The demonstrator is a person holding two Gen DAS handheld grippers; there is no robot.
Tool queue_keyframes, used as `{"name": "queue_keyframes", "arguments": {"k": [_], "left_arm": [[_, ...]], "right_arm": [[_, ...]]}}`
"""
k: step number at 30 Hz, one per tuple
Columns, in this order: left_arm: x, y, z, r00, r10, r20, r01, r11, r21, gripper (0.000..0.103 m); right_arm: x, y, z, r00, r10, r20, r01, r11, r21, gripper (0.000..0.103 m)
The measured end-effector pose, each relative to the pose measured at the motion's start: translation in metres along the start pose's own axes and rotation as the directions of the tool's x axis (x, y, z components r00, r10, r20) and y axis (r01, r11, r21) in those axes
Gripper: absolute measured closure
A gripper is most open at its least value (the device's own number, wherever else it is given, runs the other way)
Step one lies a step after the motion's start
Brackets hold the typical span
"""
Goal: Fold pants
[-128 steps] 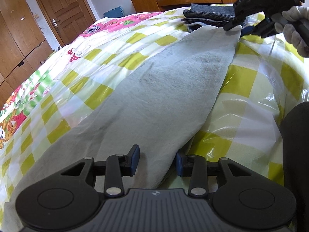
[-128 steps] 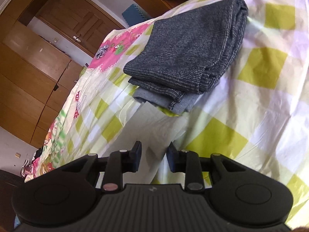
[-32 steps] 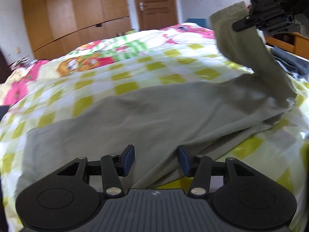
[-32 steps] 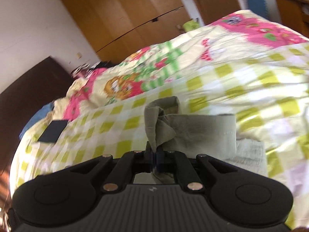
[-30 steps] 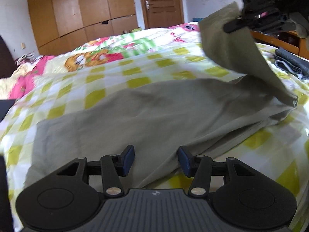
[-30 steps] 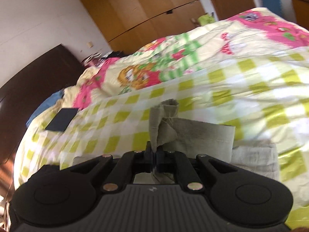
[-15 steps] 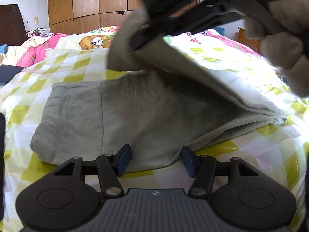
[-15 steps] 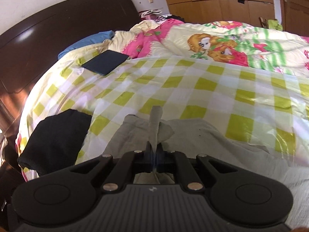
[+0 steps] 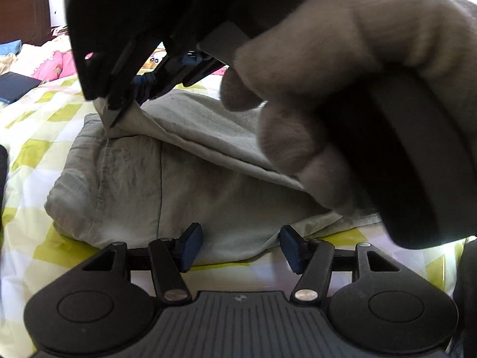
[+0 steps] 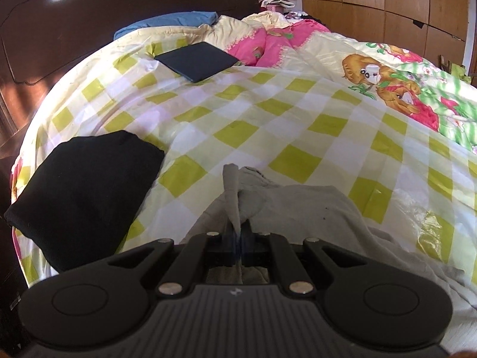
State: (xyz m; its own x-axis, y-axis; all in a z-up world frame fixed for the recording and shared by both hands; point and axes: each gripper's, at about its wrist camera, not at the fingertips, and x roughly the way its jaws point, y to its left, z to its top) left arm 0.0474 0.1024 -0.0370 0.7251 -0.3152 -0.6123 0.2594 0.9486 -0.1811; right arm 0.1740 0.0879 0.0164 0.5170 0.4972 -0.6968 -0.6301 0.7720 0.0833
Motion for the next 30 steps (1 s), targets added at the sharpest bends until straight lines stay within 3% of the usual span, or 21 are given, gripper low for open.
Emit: {"name": "queue_keyframes", "arguments": {"k": [4, 7, 9, 10, 12, 15, 17, 19, 24, 28, 30], "left_arm": [[0.001, 0.005, -0.004, 1.0, -0.006, -0.001, 0.006, 1.0, -0.005, 0.032], [0.006, 0.007, -0.003, 1.0, -0.01, -0.008, 0.01, 1.0, -0.006, 0.032], [0.006, 0.007, -0.004, 1.0, -0.009, -0.01, 0.009, 1.0, -0.001, 0.032], [0.006, 0.006, -0.004, 1.0, -0.003, -0.015, 0.003, 1.0, 0.011, 0.032], [0.004, 0.001, -0.005, 0.999, 0.018, -0.051, -0.015, 0.999, 0.044, 0.032], [-0.011, 0.003, -0.009, 0.997, -0.013, -0.073, 0.015, 0.999, 0.036, 0.031], [-0.023, 0.01, -0.012, 0.996, -0.028, -0.084, 0.029, 1.0, 0.005, 0.031], [-0.034, 0.016, -0.015, 0.995, -0.027, -0.093, 0.026, 1.0, -0.01, 0.031], [-0.057, 0.022, -0.006, 0.999, 0.013, -0.043, -0.013, 1.0, -0.004, 0.031], [-0.054, 0.015, 0.019, 0.997, -0.003, 0.082, 0.003, 1.0, 0.004, 0.028], [-0.033, 0.009, 0.029, 0.995, -0.007, 0.095, 0.006, 1.0, 0.014, 0.027]], "right_arm": [[-0.019, 0.001, 0.004, 0.997, -0.01, 0.078, 0.011, 1.0, -0.004, 0.099], [-0.036, 0.018, 0.004, 0.99, 0.007, 0.138, 0.013, 0.99, -0.142, 0.098], [-0.03, 0.036, -0.001, 0.994, 0.012, 0.11, 0.02, 0.959, -0.283, 0.098], [-0.022, 0.038, -0.002, 0.997, 0.032, 0.072, -0.01, 0.959, -0.285, 0.096], [0.0, 0.033, -0.004, 0.995, 0.081, -0.052, -0.091, 0.966, -0.243, 0.095], [0.015, 0.024, -0.011, 0.98, 0.121, -0.157, -0.149, 0.971, -0.185, 0.082], [0.007, 0.013, -0.017, 0.972, 0.168, -0.167, -0.19, 0.974, -0.125, 0.06], [-0.009, 0.001, -0.023, 0.971, 0.193, -0.139, -0.207, 0.973, -0.099, 0.058], [-0.065, -0.061, -0.039, 0.986, 0.154, -0.059, -0.149, 0.986, 0.076, 0.055], [-0.094, -0.134, -0.068, 0.999, -0.016, -0.043, 0.023, 0.983, 0.18, 0.055], [-0.091, -0.17, -0.084, 0.994, -0.084, -0.069, 0.099, 0.965, 0.245, 0.055]]}}
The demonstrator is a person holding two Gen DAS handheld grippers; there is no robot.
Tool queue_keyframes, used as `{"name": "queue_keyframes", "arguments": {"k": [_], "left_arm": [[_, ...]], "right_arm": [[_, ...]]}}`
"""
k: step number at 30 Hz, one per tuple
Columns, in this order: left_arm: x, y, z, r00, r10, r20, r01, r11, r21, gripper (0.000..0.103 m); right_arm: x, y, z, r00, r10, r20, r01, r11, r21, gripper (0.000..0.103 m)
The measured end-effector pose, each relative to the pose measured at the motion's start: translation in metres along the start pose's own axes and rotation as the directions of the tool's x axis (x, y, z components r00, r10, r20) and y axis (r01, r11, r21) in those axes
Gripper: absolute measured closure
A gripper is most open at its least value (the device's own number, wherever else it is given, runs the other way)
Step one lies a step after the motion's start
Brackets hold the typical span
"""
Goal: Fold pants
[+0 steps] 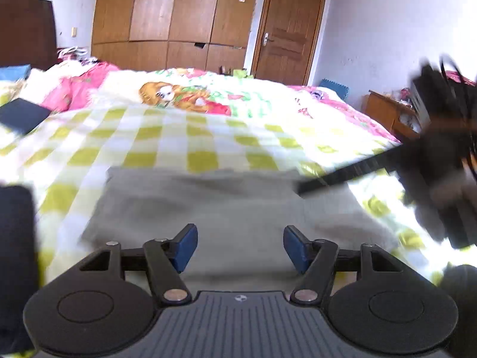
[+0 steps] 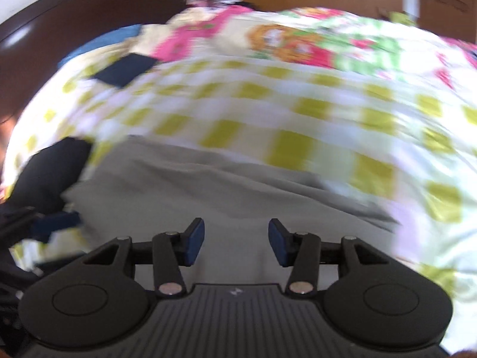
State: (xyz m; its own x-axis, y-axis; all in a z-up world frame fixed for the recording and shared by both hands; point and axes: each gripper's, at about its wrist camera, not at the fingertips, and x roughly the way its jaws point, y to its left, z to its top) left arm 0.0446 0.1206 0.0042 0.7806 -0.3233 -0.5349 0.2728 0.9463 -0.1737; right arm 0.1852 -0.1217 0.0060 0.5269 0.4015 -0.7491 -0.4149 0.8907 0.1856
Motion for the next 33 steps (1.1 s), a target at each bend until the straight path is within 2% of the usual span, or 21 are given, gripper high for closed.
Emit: {"name": "queue_keyframes", "arguments": {"k": [2, 3, 4, 5, 8, 10, 12, 13, 15, 17, 19, 21, 23, 24, 27, 30, 31, 32, 33], "left_arm": [[0.029, -0.002, 0.0, 0.998, 0.029, -0.047, -0.028, 1.0, 0.014, 0.027], [0.045, -0.002, -0.003, 0.992, 0.062, -0.106, -0.059, 0.998, 0.027, 0.028], [0.054, 0.0, -0.004, 0.981, 0.094, -0.167, -0.088, 0.995, 0.046, 0.028], [0.059, 0.0, -0.01, 0.974, 0.114, -0.197, -0.102, 0.993, 0.066, 0.028], [0.053, -0.003, -0.013, 0.972, 0.127, -0.199, -0.108, 0.988, 0.107, 0.027], [0.053, -0.012, 0.001, 0.969, 0.154, -0.195, -0.131, 0.983, 0.127, 0.027], [0.05, -0.021, 0.014, 0.977, 0.147, -0.154, -0.124, 0.981, 0.146, 0.027], [0.051, -0.023, 0.021, 0.981, 0.139, -0.133, -0.118, 0.981, 0.154, 0.027], [0.057, -0.029, 0.034, 0.985, 0.126, -0.115, -0.105, 0.98, 0.169, 0.027], [0.071, -0.03, 0.036, 0.986, 0.114, -0.119, -0.091, 0.979, 0.18, 0.027], [0.09, -0.03, 0.03, 0.981, 0.121, -0.154, -0.092, 0.978, 0.188, 0.027], [0.098, -0.03, 0.021, 0.975, 0.127, -0.182, -0.09, 0.976, 0.196, 0.027], [0.102, -0.029, 0.013, 0.974, 0.129, -0.188, -0.089, 0.975, 0.205, 0.026], [0.099, -0.03, 0.01, 0.975, 0.127, -0.183, -0.088, 0.974, 0.207, 0.026], [0.099, -0.029, 0.009, 0.976, 0.118, -0.184, -0.082, 0.977, 0.195, 0.025], [0.099, -0.03, 0.008, 0.975, 0.121, -0.185, -0.084, 0.977, 0.197, 0.024], [0.098, -0.03, 0.008, 0.975, 0.122, -0.184, -0.084, 0.976, 0.203, 0.024], [0.098, -0.031, 0.008, 0.975, 0.122, -0.183, -0.084, 0.975, 0.205, 0.024], [0.098, -0.03, 0.008, 0.976, 0.122, -0.182, -0.083, 0.975, 0.205, 0.024]], "right_arm": [[0.014, -0.034, -0.007, 0.994, -0.086, -0.065, 0.091, 0.993, 0.076, 0.056], [0.014, -0.048, -0.01, 0.994, -0.084, -0.073, 0.092, 0.989, 0.115, 0.056], [0.01, -0.059, -0.01, 0.998, -0.04, -0.053, 0.048, 0.988, 0.148, 0.056], [0.002, -0.07, -0.009, 1.0, 0.013, -0.015, -0.01, 0.986, 0.167, 0.056], [-0.006, -0.088, 0.006, 0.996, 0.065, 0.058, -0.072, 0.989, 0.132, 0.056], [0.003, -0.103, 0.017, 0.994, 0.087, 0.062, -0.095, 0.987, 0.133, 0.055], [0.014, -0.115, 0.025, 0.991, 0.124, 0.058, -0.13, 0.982, 0.133, 0.054], [0.023, -0.118, 0.031, 0.985, 0.167, 0.047, -0.172, 0.976, 0.132, 0.054], [0.039, -0.12, 0.039, 0.962, 0.275, 0.001, -0.272, 0.954, 0.128, 0.056], [0.052, -0.12, 0.043, 0.953, 0.301, -0.03, -0.297, 0.95, 0.101, 0.054], [0.061, -0.12, 0.043, 0.933, 0.347, -0.097, -0.339, 0.936, 0.093, 0.054], [0.063, -0.121, 0.038, 0.89, 0.428, -0.156, -0.412, 0.903, 0.123, 0.054], [0.059, -0.117, 0.033, 0.834, 0.519, -0.184, -0.502, 0.854, 0.135, 0.054], [0.056, -0.114, 0.032, 0.813, 0.551, -0.186, -0.536, 0.834, 0.13, 0.054], [0.056, -0.108, 0.034, 0.779, 0.601, -0.178, -0.59, 0.799, 0.118, 0.054], [0.063, -0.105, 0.042, 0.758, 0.629, -0.174, -0.62, 0.777, 0.111, 0.054], [0.065, -0.103, 0.045, 0.758, 0.627, -0.181, -0.624, 0.777, 0.08, 0.054], [0.07, -0.1, 0.047, 0.782, 0.593, -0.19, -0.597, 0.801, 0.046, 0.053], [0.077, -0.1, 0.048, 0.796, 0.571, -0.198, -0.575, 0.817, 0.044, 0.053]]}}
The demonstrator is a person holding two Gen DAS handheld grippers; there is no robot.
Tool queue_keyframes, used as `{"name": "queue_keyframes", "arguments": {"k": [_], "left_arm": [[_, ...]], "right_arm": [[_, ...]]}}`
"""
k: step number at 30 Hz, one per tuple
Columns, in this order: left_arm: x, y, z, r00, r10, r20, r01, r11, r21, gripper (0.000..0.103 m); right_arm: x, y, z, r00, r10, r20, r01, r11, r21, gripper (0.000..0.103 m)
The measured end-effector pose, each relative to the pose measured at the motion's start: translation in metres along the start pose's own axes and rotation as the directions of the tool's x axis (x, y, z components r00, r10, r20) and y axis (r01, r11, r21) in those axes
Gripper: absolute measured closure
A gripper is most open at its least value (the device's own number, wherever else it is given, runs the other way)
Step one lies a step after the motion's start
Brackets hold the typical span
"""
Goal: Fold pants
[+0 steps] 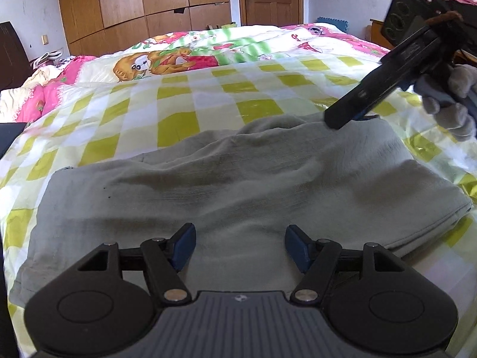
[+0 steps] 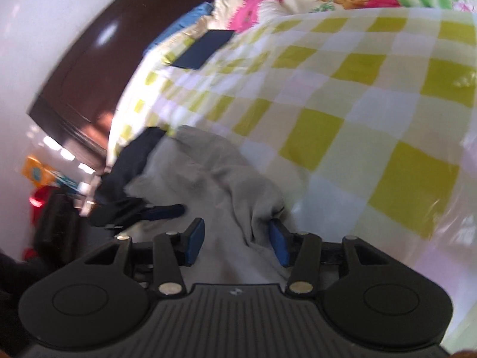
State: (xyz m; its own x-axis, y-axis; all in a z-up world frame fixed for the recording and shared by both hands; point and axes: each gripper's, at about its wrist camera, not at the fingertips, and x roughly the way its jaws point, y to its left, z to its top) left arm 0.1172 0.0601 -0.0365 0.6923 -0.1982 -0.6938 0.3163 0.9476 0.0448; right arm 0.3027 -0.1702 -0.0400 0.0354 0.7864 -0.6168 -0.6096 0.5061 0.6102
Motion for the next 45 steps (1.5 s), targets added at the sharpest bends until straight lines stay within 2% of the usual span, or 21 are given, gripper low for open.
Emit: {"name": "queue_keyframes", "arguments": {"k": [3, 6, 8, 11, 13, 15, 17, 19, 22, 24, 26, 27, 28, 31, 33, 35, 38, 39, 41, 43, 45], "left_arm": [[0.0, 0.0, 0.0, 1.0, 0.001, -0.001, -0.001, 1.0, -0.001, 0.024], [0.0, 0.0, 0.0, 1.0, 0.0, -0.002, 0.0, 1.0, -0.002, 0.024], [0.001, 0.0, 0.0, 1.0, -0.002, -0.003, 0.002, 1.0, -0.001, 0.023], [0.003, -0.001, 0.0, 1.0, 0.005, -0.007, -0.005, 1.0, -0.004, 0.021], [0.002, -0.002, 0.0, 1.0, 0.011, -0.008, -0.011, 1.0, -0.002, 0.021], [0.002, -0.001, 0.0, 1.0, 0.01, -0.002, -0.01, 1.0, -0.001, 0.021], [0.002, -0.001, -0.002, 1.0, 0.009, 0.007, -0.009, 1.0, -0.002, 0.021], [0.002, 0.0, -0.002, 1.0, 0.011, 0.012, -0.011, 1.0, -0.016, 0.02], [0.002, -0.001, -0.003, 1.0, 0.013, 0.013, -0.013, 1.0, -0.017, 0.02], [0.001, -0.001, -0.002, 1.0, 0.015, 0.009, -0.014, 1.0, -0.013, 0.02], [0.001, -0.002, -0.002, 1.0, 0.016, 0.007, -0.016, 1.0, -0.011, 0.02], [0.001, -0.002, -0.002, 1.0, 0.017, 0.007, -0.017, 1.0, -0.01, 0.02], [0.001, -0.002, -0.002, 1.0, 0.017, 0.007, -0.017, 1.0, -0.008, 0.02], [0.002, -0.001, -0.002, 1.0, 0.014, 0.011, -0.014, 1.0, -0.01, 0.019], [0.004, -0.002, -0.002, 1.0, 0.015, 0.016, -0.014, 1.0, -0.014, 0.018], [0.006, -0.002, -0.001, 1.0, 0.01, 0.027, -0.01, 1.0, -0.018, 0.018], [0.012, -0.005, 0.002, 0.999, 0.018, 0.039, -0.017, 1.0, -0.026, 0.014], [0.015, -0.006, 0.003, 0.999, 0.025, 0.036, -0.024, 0.999, -0.029, 0.012], [0.016, -0.008, 0.007, 0.999, 0.032, 0.03, -0.032, 0.999, -0.024, 0.011], [0.012, -0.008, 0.01, 0.999, 0.038, 0.022, -0.038, 0.999, -0.01, 0.011], [0.007, -0.007, 0.009, 0.999, 0.045, 0.022, -0.045, 0.999, 0.0, 0.011]], "right_arm": [[0.008, -0.009, 0.002, 0.995, 0.097, -0.006, -0.096, 0.992, 0.082, 0.053], [0.003, -0.021, 0.005, 0.973, 0.196, 0.124, -0.218, 0.957, 0.19, 0.053], [-0.005, -0.042, 0.009, 0.936, 0.231, 0.266, -0.308, 0.903, 0.299, 0.053], [-0.02, -0.074, 0.015, 0.878, 0.19, 0.439, -0.375, 0.843, 0.385, 0.053], [-0.026, -0.077, 0.018, 0.896, 0.15, 0.418, -0.329, 0.858, 0.395, 0.053], [-0.033, -0.063, 0.019, 0.936, 0.087, 0.34, -0.208, 0.918, 0.337, 0.053], [-0.035, -0.052, 0.016, 0.963, 0.015, 0.27, -0.096, 0.952, 0.289, 0.053], [-0.032, -0.044, 0.014, 0.976, -0.013, 0.218, -0.04, 0.971, 0.237, 0.053], [-0.014, -0.039, 0.019, 0.992, 0.015, 0.128, -0.04, 0.98, 0.194, 0.049], [0.002, -0.036, 0.023, 0.997, -0.037, 0.074, 0.026, 0.99, 0.142, 0.049], [0.01, -0.035, 0.025, 0.998, -0.028, 0.057, 0.02, 0.992, 0.127, 0.057], [0.011, -0.035, 0.025, 0.998, -0.023, 0.057, 0.015, 0.99, 0.137, 0.07], [0.01, -0.034, 0.023, 0.998, -0.033, 0.05, 0.025, 0.989, 0.144, 0.098], [-0.003, -0.027, 0.014, 0.993, -0.087, 0.084, 0.073, 0.984, 0.16, 0.097], [-0.019, -0.027, 0.008, 0.982, -0.112, 0.152, 0.08, 0.976, 0.2, 0.098], [-0.035, -0.036, 0.002, 0.962, -0.158, 0.223, 0.097, 0.959, 0.265, 0.099], [-0.04, -0.052, -0.003, 0.908, -0.329, 0.26, 0.235, 0.912, 0.335, 0.101], [-0.039, -0.059, -0.003, 0.898, -0.351, 0.267, 0.245, 0.901, 0.358, 0.1], [-0.045, -0.066, -0.002, 0.901, -0.346, 0.262, 0.223, 0.887, 0.405, 0.096], [-0.063, -0.051, -0.007, 0.883, -0.364, 0.295, 0.242, 0.894, 0.378, 0.096], [-0.081, -0.035, -0.021, 0.884, -0.359, 0.301, 0.242, 0.9, 0.363, 0.093]]}}
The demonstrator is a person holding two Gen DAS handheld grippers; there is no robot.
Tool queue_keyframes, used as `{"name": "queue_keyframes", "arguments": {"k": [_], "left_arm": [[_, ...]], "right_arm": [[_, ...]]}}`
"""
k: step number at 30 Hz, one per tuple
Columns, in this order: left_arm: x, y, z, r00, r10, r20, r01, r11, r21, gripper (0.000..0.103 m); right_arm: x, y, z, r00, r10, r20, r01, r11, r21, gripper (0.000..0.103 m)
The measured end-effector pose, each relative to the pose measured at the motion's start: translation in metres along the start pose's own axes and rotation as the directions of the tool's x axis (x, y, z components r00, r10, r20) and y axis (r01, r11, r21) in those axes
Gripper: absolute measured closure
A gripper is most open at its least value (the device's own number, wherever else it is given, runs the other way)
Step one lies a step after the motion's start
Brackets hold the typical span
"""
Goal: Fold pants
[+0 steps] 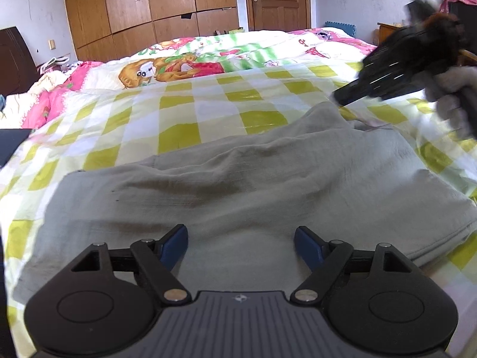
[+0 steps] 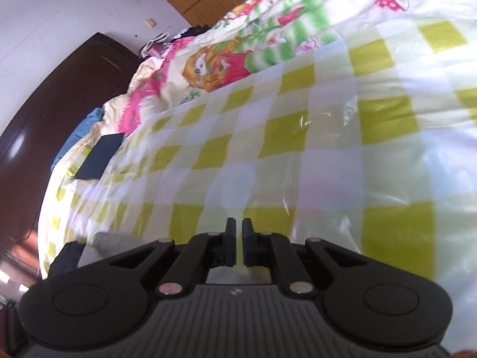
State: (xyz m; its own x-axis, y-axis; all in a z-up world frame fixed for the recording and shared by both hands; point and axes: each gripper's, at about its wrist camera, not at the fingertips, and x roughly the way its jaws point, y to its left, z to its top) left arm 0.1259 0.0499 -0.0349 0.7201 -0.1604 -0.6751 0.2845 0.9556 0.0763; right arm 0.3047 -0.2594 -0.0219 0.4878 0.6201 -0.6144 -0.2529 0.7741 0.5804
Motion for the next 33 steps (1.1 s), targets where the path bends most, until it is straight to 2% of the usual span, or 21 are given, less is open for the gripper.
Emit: {"name": "queue_keyframes", "arguments": {"k": [2, 6, 8, 11, 14, 19, 21, 22, 23, 25, 28, 30, 33], "left_arm": [[-0.004, 0.002, -0.003, 1.0, 0.011, -0.003, -0.011, 1.0, 0.005, 0.011], [-0.015, 0.003, -0.007, 0.999, 0.034, 0.007, -0.034, 0.999, -0.01, 0.012], [-0.02, 0.001, -0.011, 1.0, 0.027, 0.005, -0.027, 0.999, -0.018, 0.012], [-0.018, -0.006, -0.02, 0.999, 0.035, -0.034, -0.035, 0.999, 0.023, 0.011], [-0.024, -0.007, -0.021, 0.998, 0.052, -0.038, -0.05, 0.997, 0.052, 0.011], [-0.038, -0.002, -0.023, 0.995, 0.071, -0.063, -0.063, 0.991, 0.121, 0.011], [-0.042, -0.001, -0.022, 0.995, 0.075, -0.065, -0.066, 0.989, 0.13, 0.011], [-0.043, -0.001, -0.021, 0.994, 0.085, -0.066, -0.075, 0.987, 0.142, 0.011], [-0.043, -0.002, -0.02, 0.993, 0.099, -0.067, -0.088, 0.984, 0.155, 0.011], [-0.045, -0.004, -0.018, 0.992, 0.107, -0.065, -0.095, 0.981, 0.167, 0.011], [-0.045, -0.01, -0.016, 0.995, 0.08, -0.064, -0.068, 0.983, 0.168, 0.011], [-0.043, -0.02, -0.015, 0.997, 0.051, -0.064, -0.038, 0.98, 0.194, 0.011], [-0.035, -0.04, -0.015, 0.997, 0.03, -0.067, -0.012, 0.969, 0.248, 0.011]], "right_arm": [[-0.025, -0.001, -0.018, 1.0, -0.014, 0.002, 0.014, 0.999, 0.031, 0.076], [-0.04, -0.007, -0.056, 0.998, -0.032, -0.053, 0.037, 0.994, 0.099, 0.065], [-0.035, -0.012, -0.072, 0.997, -0.005, -0.074, 0.017, 0.988, 0.155, 0.057], [-0.019, -0.018, -0.085, 0.997, 0.027, -0.077, -0.011, 0.978, 0.207, 0.051], [-0.021, -0.025, -0.091, 0.994, 0.093, -0.056, -0.074, 0.958, 0.278, 0.05], [-0.024, -0.035, -0.096, 0.989, 0.141, -0.045, -0.118, 0.934, 0.337, 0.05], [-0.016, -0.026, -0.096, 0.991, 0.126, -0.041, -0.107, 0.944, 0.313, 0.065], [-0.013, -0.025, -0.093, 0.993, 0.108, -0.046, -0.089, 0.947, 0.309, 0.088], [-0.01, -0.028, -0.09, 0.993, 0.103, -0.051, -0.081, 0.942, 0.325, 0.092], [-0.012, -0.035, -0.082, 0.995, 0.087, -0.044, -0.067, 0.937, 0.343, 0.092], [-0.028, -0.039, -0.06, 0.999, 0.044, -0.03, -0.033, 0.952, 0.305, 0.093], [-0.036, -0.042, -0.045, 0.998, 0.037, -0.058, -0.019, 0.958, 0.287, 0.092], [-0.04, -0.046, -0.037, 0.995, -0.068, -0.078, 0.087, 0.956, 0.28, 0.082]]}}
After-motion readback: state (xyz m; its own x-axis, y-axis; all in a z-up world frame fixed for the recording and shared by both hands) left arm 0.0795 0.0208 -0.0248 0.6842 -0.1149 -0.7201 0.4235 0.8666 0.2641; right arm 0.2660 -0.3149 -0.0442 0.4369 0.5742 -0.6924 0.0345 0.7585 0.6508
